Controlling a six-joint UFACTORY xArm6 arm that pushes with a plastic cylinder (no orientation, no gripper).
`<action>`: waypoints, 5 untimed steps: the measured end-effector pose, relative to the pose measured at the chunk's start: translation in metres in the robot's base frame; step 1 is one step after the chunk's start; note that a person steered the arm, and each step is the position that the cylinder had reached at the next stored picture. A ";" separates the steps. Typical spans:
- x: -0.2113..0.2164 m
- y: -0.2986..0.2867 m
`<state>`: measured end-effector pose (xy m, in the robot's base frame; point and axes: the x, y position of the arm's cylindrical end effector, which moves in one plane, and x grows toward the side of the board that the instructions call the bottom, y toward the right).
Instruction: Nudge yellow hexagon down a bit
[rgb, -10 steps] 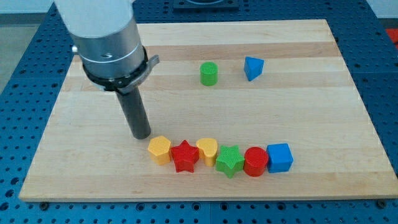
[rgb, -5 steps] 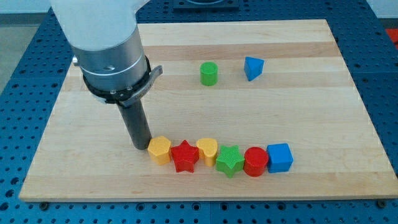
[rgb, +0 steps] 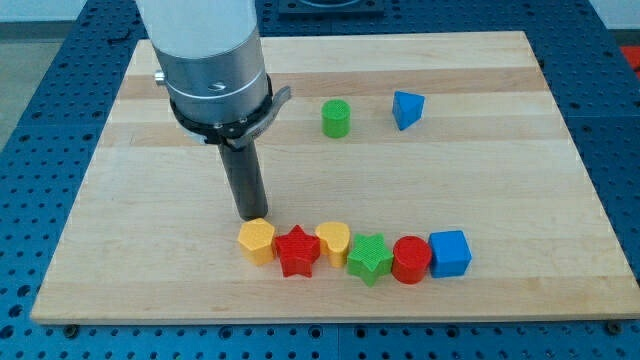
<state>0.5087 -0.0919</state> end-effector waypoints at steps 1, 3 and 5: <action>0.005 -0.002; 0.013 -0.003; 0.017 -0.003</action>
